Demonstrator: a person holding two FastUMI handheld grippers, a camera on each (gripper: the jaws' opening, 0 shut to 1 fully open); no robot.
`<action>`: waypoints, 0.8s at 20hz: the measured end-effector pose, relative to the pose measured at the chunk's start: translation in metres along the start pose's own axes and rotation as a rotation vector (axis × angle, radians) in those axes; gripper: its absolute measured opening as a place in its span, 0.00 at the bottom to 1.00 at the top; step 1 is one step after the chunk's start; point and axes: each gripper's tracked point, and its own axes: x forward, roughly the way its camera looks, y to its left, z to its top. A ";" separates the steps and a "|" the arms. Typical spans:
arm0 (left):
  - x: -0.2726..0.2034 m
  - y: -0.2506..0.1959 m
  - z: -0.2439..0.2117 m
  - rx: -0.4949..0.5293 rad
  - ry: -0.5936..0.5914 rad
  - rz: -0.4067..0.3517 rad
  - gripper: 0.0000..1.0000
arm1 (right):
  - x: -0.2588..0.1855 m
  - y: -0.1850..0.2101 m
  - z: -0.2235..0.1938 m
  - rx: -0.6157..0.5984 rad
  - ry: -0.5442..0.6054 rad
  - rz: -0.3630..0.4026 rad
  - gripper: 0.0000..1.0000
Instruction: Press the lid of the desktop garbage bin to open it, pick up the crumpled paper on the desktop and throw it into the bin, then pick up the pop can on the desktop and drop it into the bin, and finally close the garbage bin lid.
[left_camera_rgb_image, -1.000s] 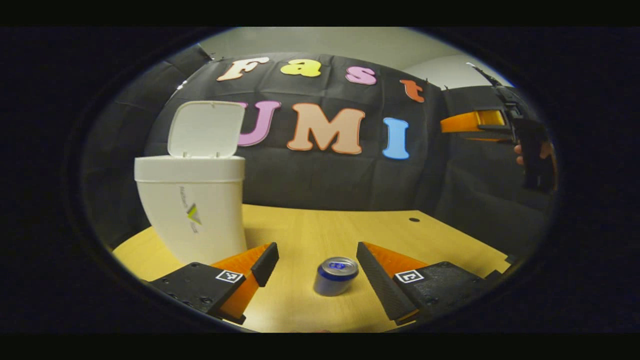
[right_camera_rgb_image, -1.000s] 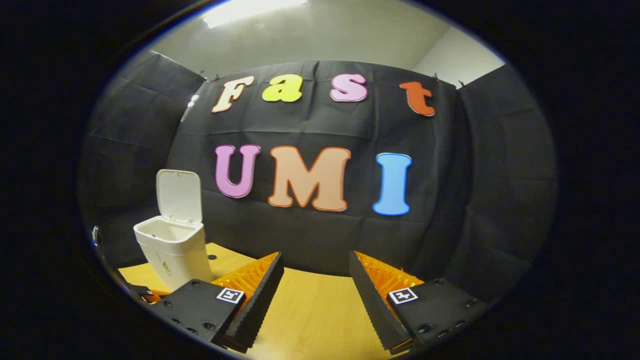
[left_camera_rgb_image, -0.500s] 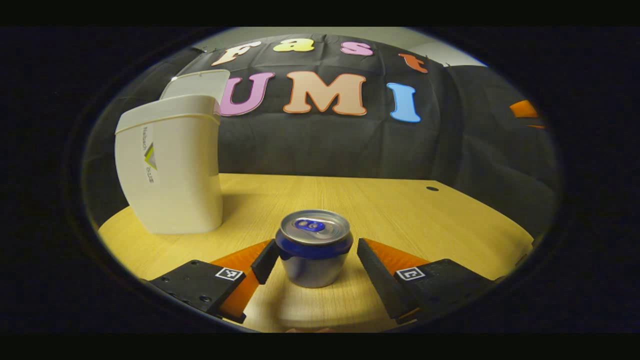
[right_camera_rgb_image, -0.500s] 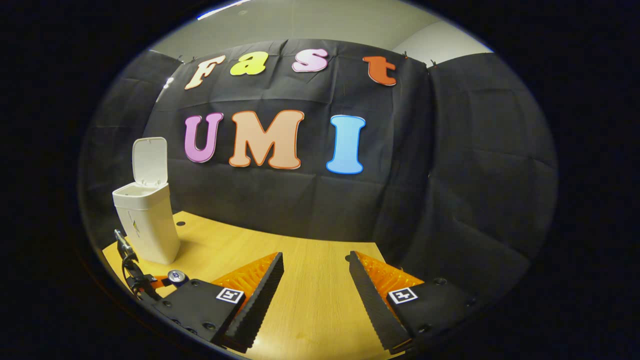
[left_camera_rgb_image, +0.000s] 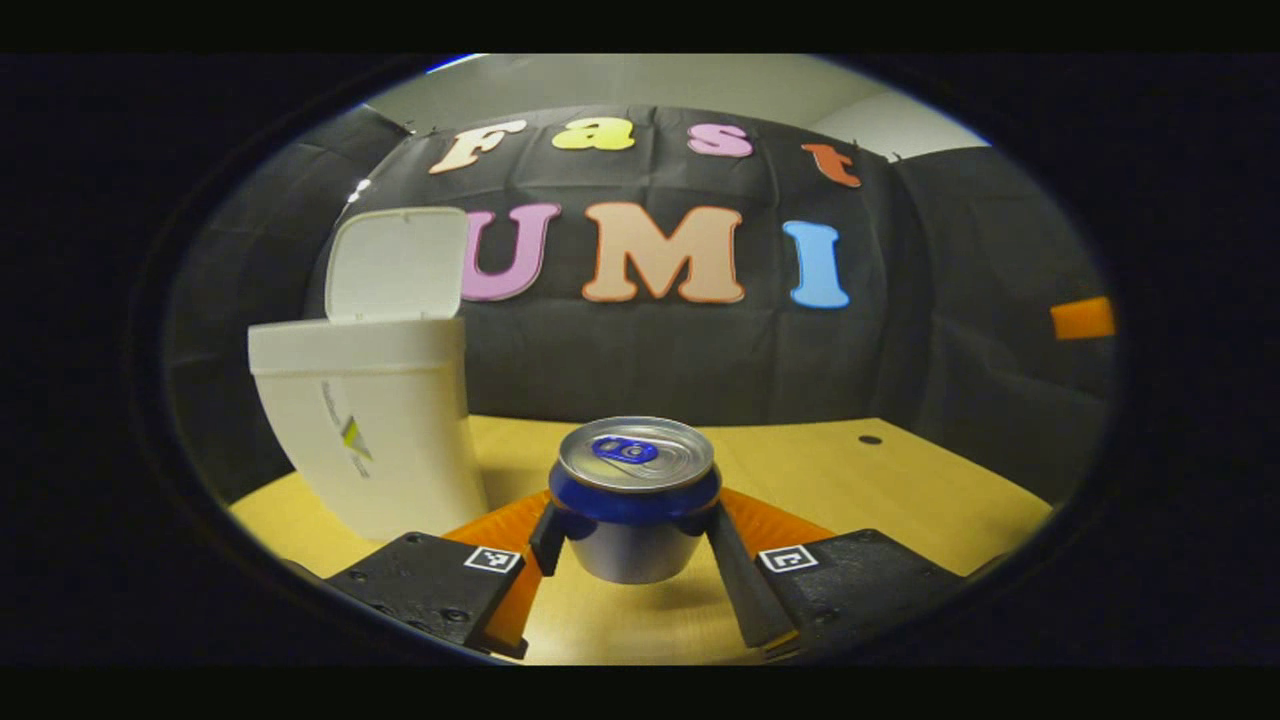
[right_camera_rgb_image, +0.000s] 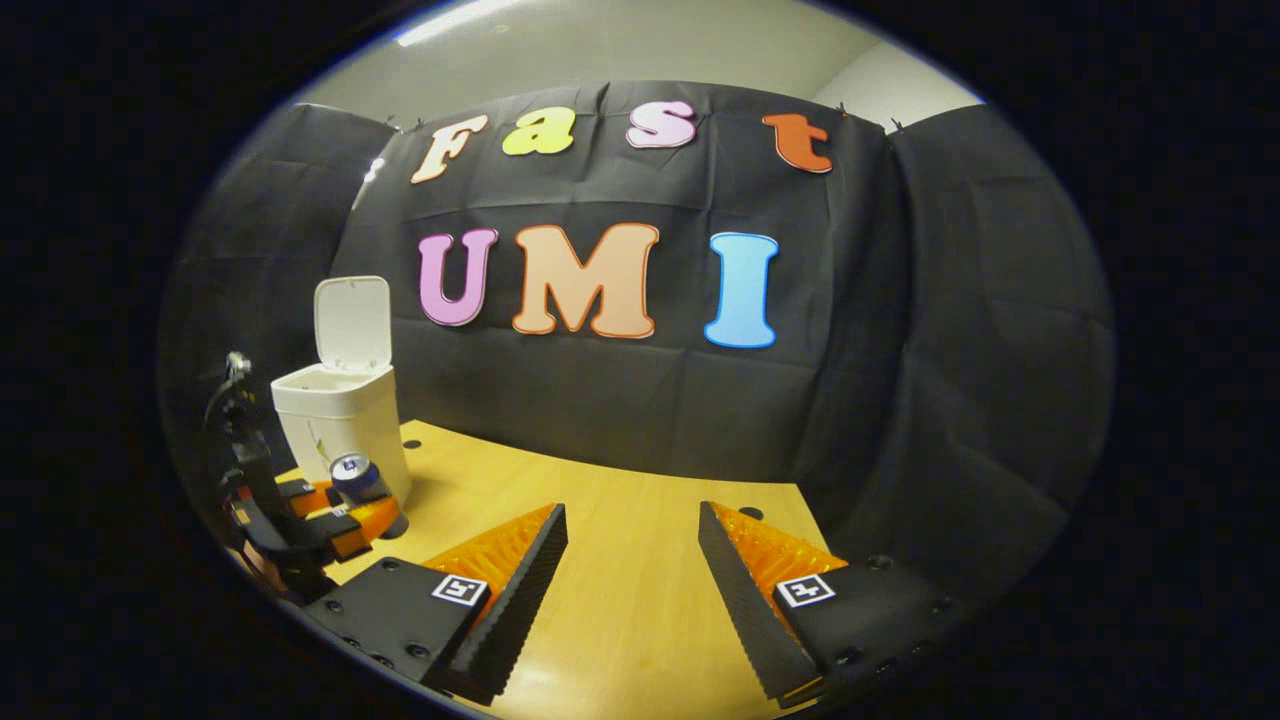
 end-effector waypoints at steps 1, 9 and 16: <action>-0.002 0.012 0.024 0.005 -0.021 0.010 0.71 | 0.001 0.009 0.004 0.018 -0.009 0.015 0.89; 0.023 0.166 0.143 0.040 -0.124 0.230 0.71 | 0.006 0.054 0.001 0.167 0.002 0.028 0.89; 0.082 0.265 0.093 0.003 0.049 0.323 0.71 | 0.005 0.062 -0.009 0.203 0.042 -0.060 0.89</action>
